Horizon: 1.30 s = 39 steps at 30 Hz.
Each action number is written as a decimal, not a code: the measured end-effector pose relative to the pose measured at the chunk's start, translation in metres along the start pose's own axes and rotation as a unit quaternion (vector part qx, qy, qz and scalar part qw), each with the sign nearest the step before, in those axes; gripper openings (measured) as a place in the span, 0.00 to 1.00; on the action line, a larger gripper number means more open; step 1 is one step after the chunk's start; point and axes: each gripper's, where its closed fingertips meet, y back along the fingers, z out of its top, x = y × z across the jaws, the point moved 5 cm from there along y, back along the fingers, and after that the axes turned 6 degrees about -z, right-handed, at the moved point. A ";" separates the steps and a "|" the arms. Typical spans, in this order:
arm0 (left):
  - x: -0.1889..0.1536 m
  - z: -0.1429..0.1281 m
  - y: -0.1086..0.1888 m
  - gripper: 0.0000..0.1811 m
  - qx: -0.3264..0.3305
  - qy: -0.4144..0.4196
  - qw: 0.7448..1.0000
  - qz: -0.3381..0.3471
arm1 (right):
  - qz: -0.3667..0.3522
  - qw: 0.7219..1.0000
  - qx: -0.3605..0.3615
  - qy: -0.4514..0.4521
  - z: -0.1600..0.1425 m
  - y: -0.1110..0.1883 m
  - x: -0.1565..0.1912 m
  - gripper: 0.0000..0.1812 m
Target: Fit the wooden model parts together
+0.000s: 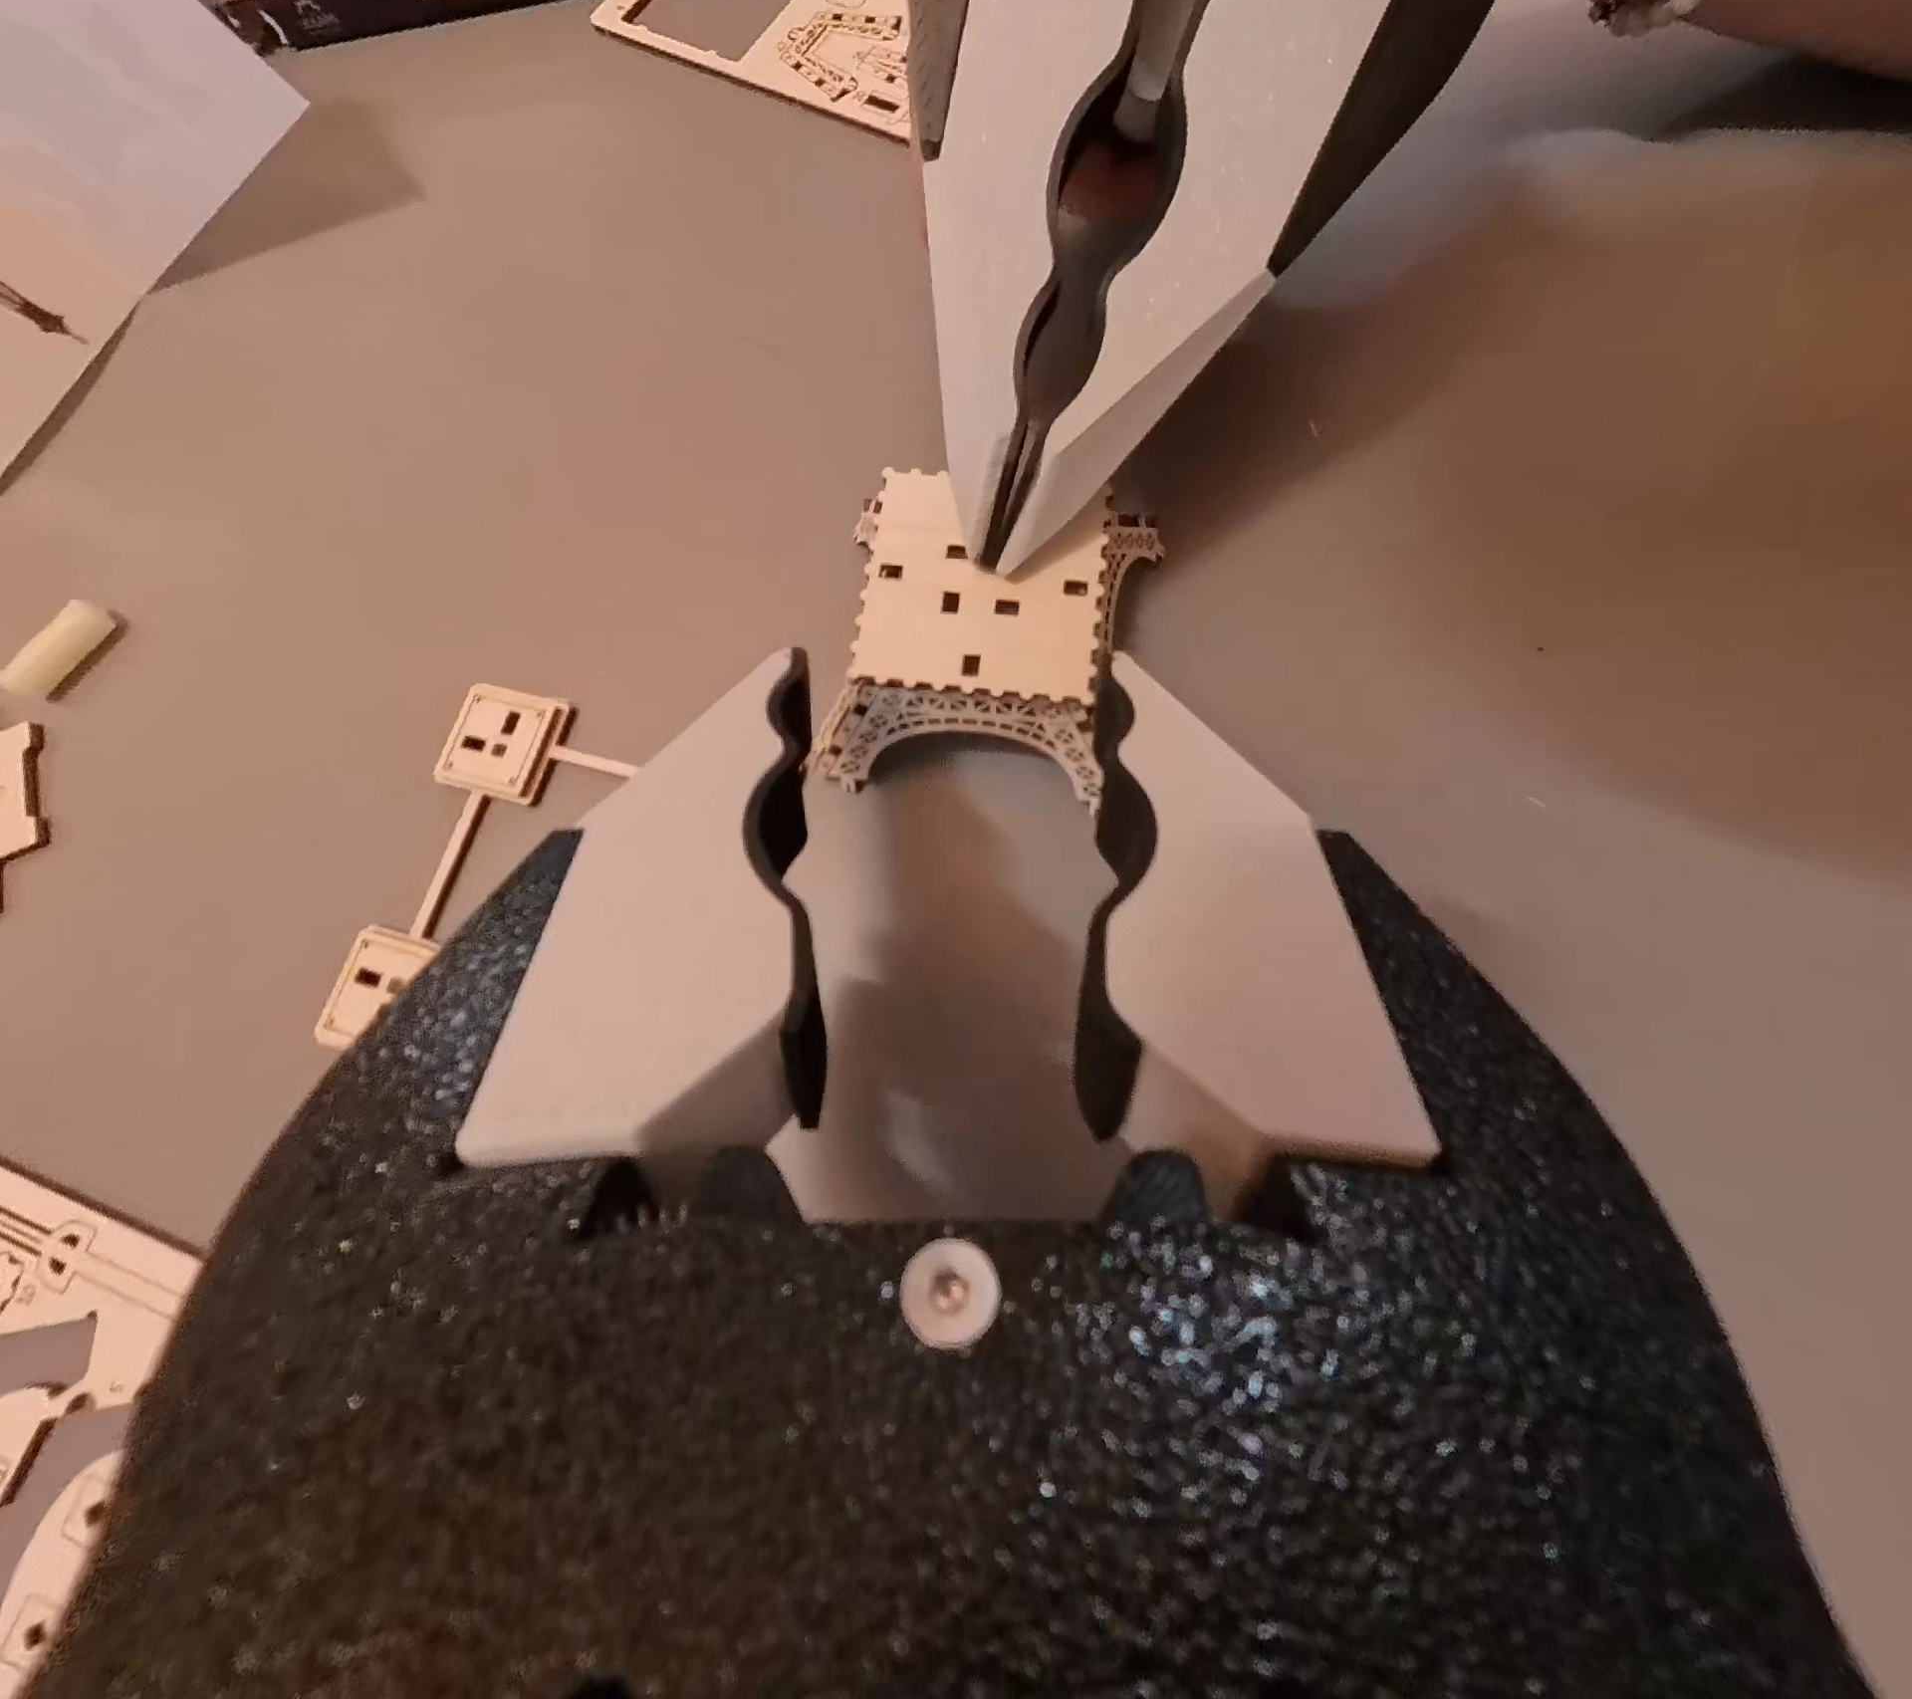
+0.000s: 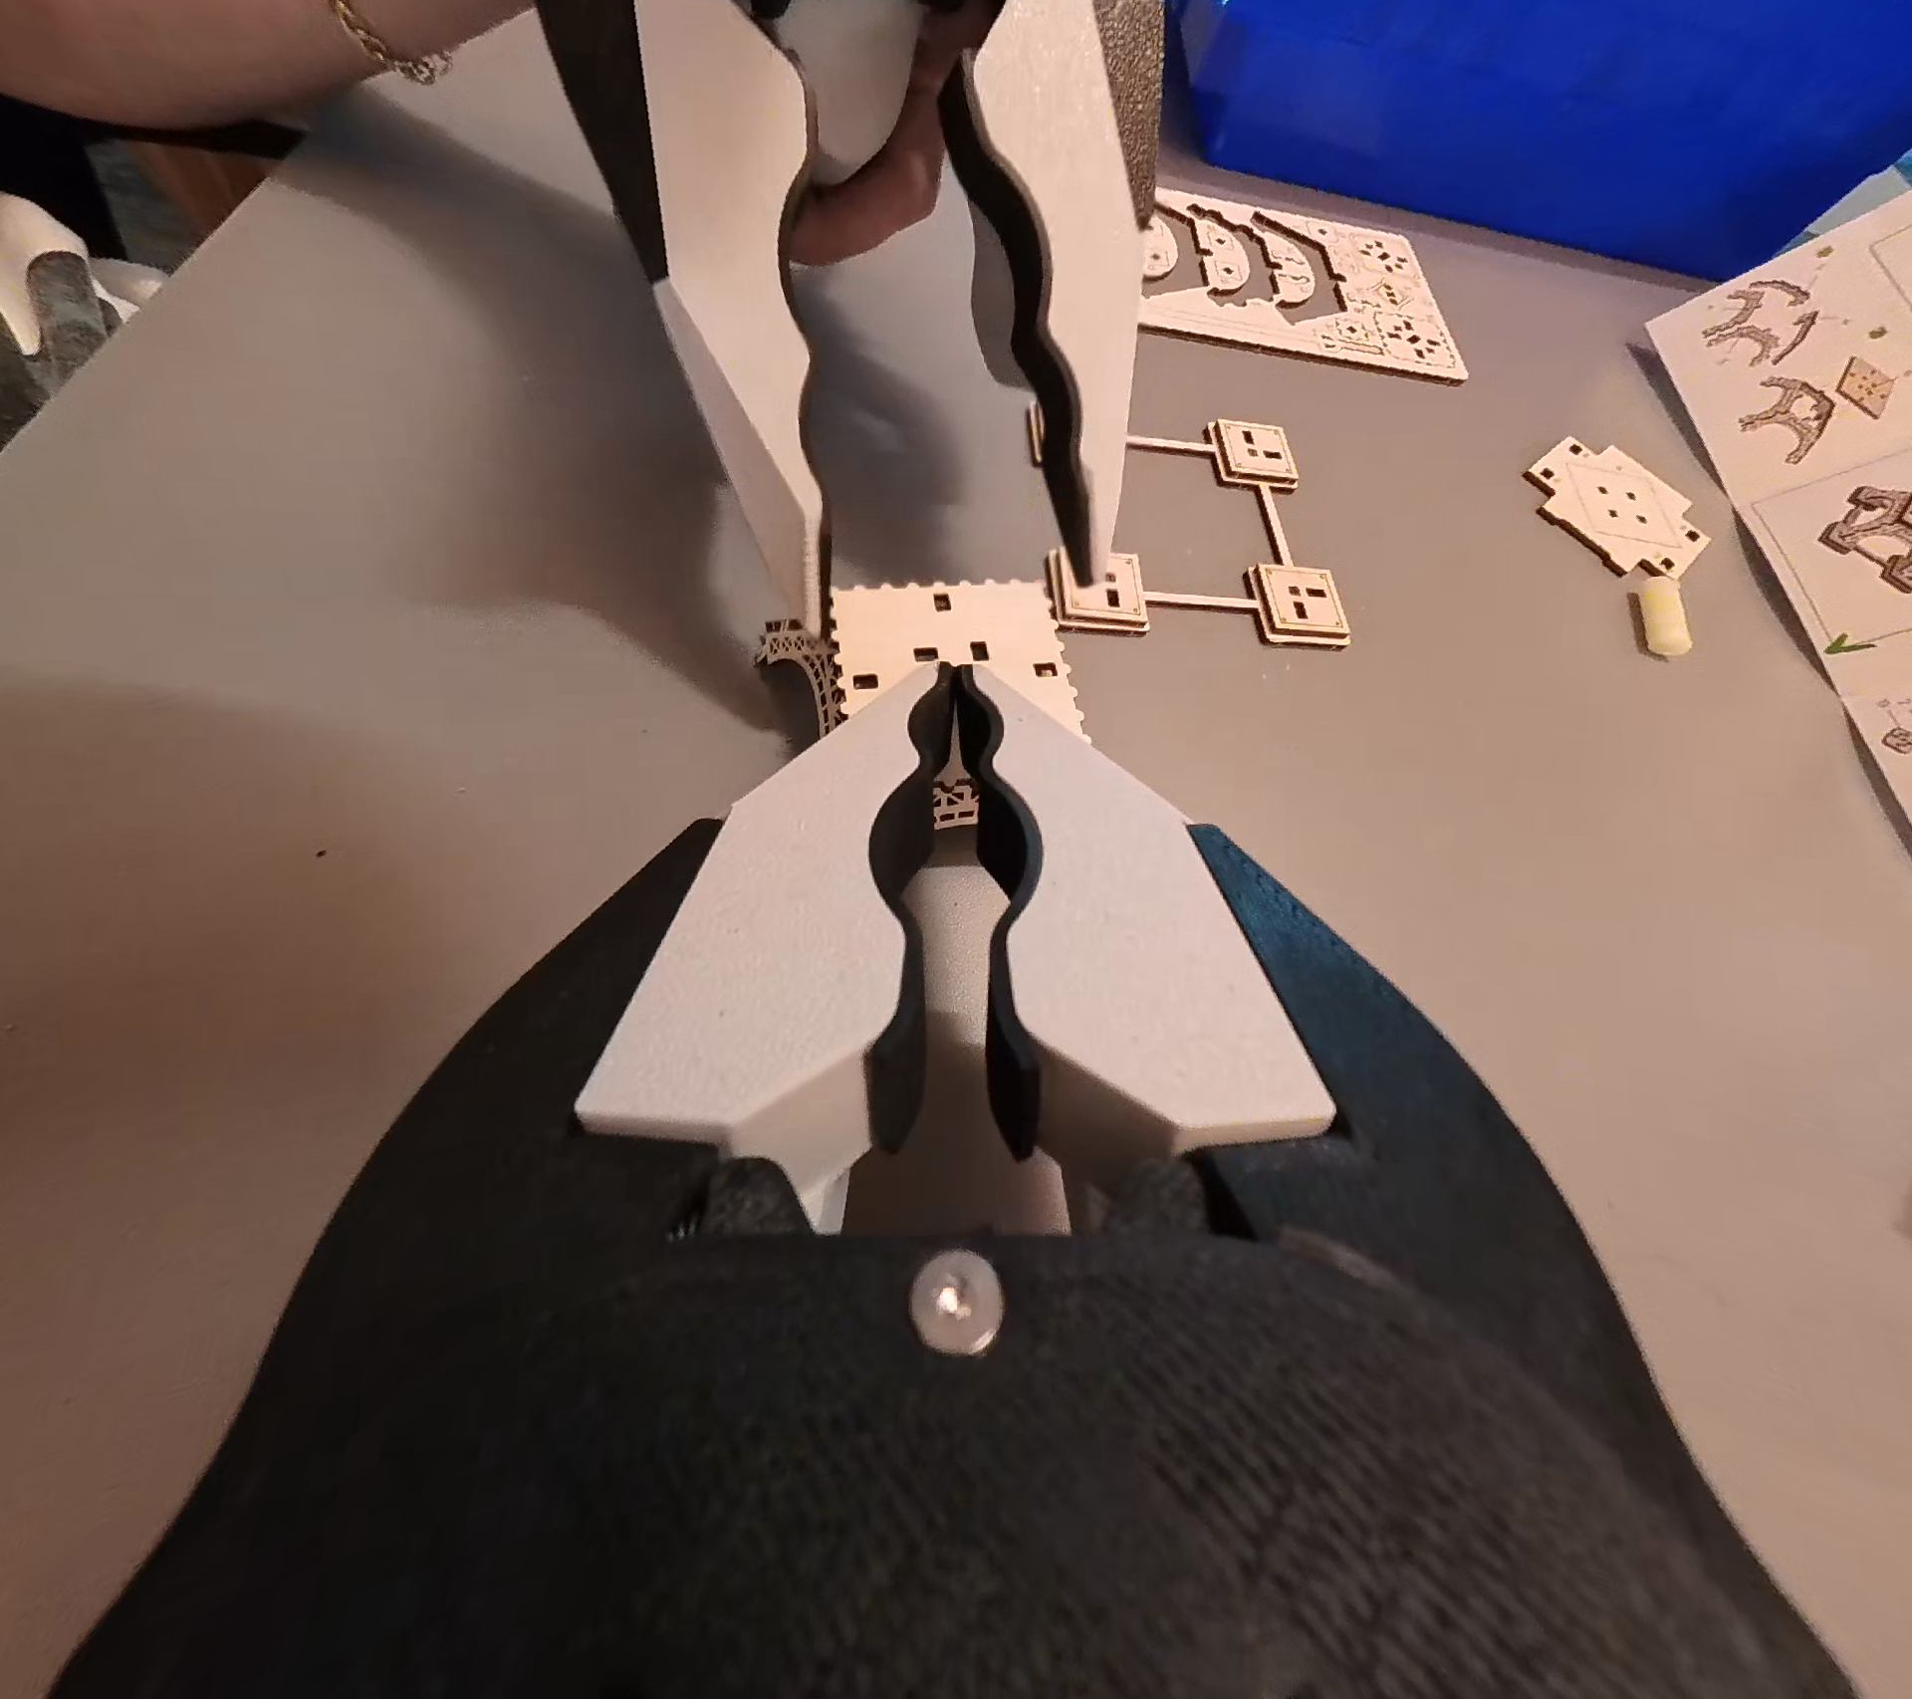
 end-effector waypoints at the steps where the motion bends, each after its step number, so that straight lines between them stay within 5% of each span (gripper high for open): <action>1: 0.000 -0.001 0.002 0.28 -0.006 0.002 1.000 -0.004 | 0.000 1.000 0.000 0.000 0.000 0.000 0.000 0.00; 7: 0.000 0.004 0.009 0.22 -0.066 0.001 0.998 -0.016 | -0.002 1.000 0.000 0.002 0.000 0.000 0.000 0.00; 12: -0.001 0.009 0.003 0.00 -0.069 0.006 0.997 -0.037 | -0.001 1.000 0.000 0.002 0.000 0.000 0.000 0.00; 33: -0.001 0.004 0.004 0.00 0.055 -0.041 0.997 -0.023 | -0.004 1.000 0.002 0.002 0.000 0.000 0.000 0.00; 39: -0.009 0.017 0.000 0.00 0.014 -0.037 0.997 -0.060 | -0.008 1.000 0.002 0.002 0.000 -0.002 0.001 0.00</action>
